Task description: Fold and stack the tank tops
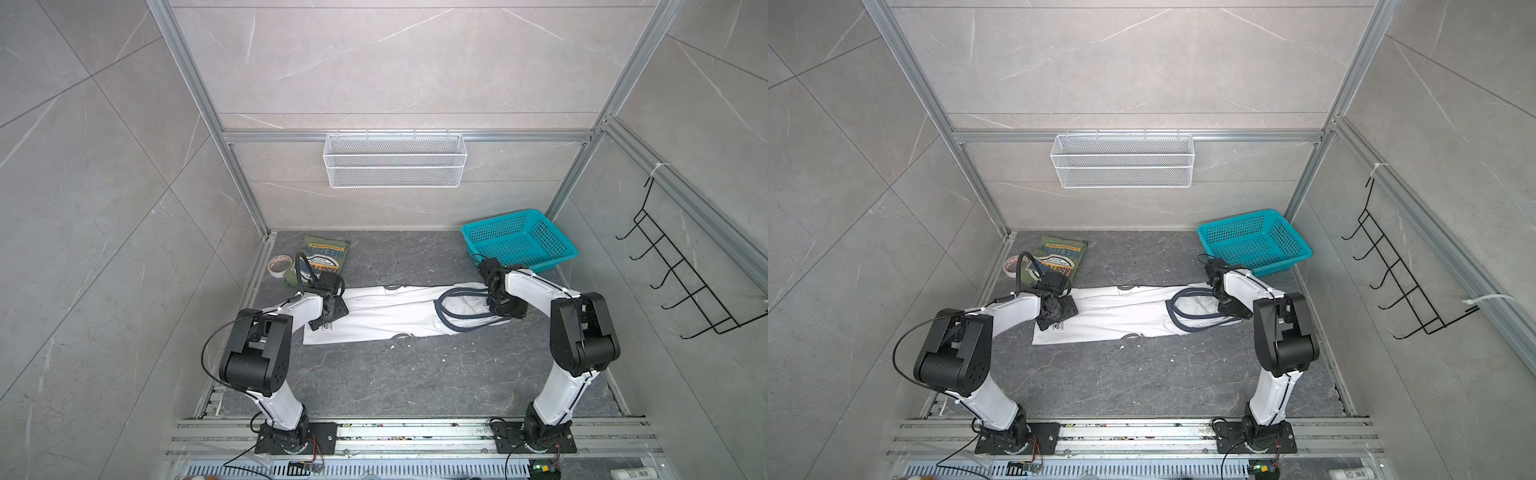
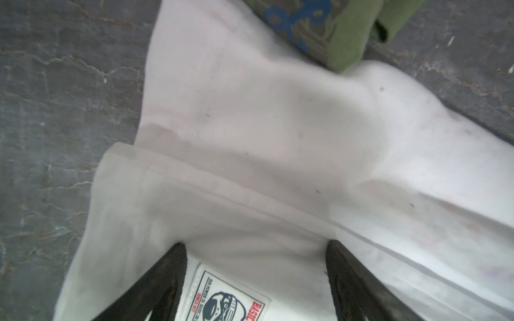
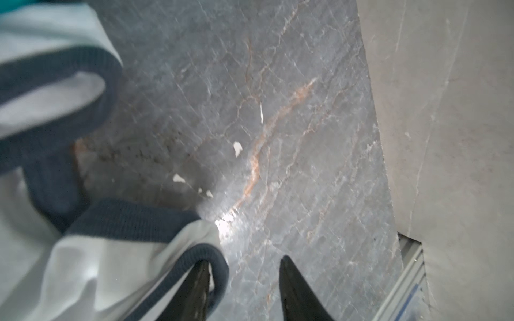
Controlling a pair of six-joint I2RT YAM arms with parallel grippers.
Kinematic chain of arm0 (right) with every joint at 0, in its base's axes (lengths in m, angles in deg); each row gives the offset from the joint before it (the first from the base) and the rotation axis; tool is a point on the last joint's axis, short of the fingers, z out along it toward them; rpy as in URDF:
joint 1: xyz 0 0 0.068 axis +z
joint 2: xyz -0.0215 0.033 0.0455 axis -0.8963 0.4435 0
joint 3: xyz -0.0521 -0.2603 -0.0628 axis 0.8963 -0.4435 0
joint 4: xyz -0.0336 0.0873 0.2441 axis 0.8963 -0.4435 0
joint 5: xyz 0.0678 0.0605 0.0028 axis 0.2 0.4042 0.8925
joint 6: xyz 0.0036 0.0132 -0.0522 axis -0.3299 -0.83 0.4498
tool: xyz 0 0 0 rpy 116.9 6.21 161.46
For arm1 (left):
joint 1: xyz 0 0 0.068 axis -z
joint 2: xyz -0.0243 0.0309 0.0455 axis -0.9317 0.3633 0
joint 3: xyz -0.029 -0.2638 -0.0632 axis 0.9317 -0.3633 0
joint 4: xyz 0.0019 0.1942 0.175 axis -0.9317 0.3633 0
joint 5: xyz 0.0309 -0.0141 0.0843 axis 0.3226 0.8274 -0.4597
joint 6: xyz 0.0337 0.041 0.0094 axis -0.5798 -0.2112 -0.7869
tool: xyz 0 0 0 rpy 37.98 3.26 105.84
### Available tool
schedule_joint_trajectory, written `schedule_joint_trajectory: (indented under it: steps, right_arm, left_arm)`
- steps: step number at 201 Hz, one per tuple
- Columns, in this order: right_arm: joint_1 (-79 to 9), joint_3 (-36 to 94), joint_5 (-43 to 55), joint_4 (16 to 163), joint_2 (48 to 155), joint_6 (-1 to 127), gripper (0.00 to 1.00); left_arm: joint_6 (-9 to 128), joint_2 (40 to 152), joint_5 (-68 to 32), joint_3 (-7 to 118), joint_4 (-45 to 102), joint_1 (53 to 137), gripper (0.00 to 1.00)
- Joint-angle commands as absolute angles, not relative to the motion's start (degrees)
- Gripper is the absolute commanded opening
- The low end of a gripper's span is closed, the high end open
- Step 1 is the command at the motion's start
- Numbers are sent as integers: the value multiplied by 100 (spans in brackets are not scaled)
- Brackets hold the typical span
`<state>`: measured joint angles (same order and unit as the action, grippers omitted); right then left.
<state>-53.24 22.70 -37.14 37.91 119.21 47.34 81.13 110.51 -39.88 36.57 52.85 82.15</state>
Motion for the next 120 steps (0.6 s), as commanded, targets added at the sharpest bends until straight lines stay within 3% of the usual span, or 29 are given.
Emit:
schedule_joint_trajectory:
  steps: [1, 89, 120]
  right_arm:
    - [-5465, 2434, -3808, 3898, 12084, 4754, 41]
    - [-5606, 2895, -4870, 3054, 12659, 4363, 45]
    - [-5564, 2947, -4705, 3121, 12535, 4531, 47]
  left_arm:
    - [8029, 11141, -3896, 3423, 5600, 8091, 82]
    - [8116, 11056, -4013, 3375, 5579, 8078, 82]
    - [8020, 11027, -3948, 3384, 5515, 8074, 83]
